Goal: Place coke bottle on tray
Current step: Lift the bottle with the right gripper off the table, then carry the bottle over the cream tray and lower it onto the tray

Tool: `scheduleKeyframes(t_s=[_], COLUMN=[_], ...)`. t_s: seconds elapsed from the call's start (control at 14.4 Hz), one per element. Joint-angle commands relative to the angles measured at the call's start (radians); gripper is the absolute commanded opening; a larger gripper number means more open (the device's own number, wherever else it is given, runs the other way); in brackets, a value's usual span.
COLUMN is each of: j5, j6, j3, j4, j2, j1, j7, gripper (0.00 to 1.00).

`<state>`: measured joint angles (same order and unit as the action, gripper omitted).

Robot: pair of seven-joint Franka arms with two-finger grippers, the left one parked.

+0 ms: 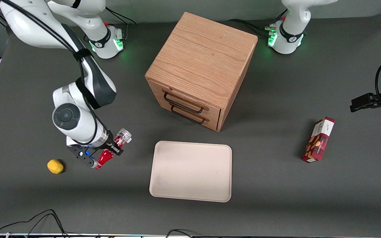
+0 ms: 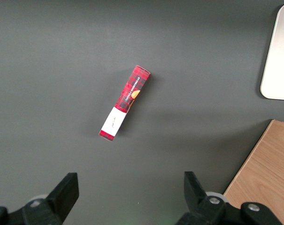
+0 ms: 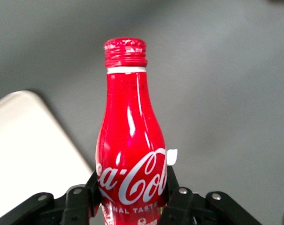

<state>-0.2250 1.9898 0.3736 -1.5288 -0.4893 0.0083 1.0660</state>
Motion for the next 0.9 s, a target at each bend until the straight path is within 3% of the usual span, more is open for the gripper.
scheduleKeyframes(t_s=[0.0, 0.21, 0.35, 0.7, 0.83], j5=[0.033, 0.03, 0.026, 0.01, -0.042], j6=[-0.169, -0.229, -0.203, 0.019, 0.073], j3=[0.034, 0.065, 0.064, 0.044, 0.044], j4=[0.243, 0.404, 0.491, 0.535, 0.533], j2=[-0.047, -0.118, -0.199, -0.405, -0.477], j1=[0.013, 0.031, 0.088, 0.17, 0.188], j7=[-0.15, -0.361, -0.385, -0.483, -0.485], gripper=[0.0, 0.0, 0.0, 0.0, 0.02])
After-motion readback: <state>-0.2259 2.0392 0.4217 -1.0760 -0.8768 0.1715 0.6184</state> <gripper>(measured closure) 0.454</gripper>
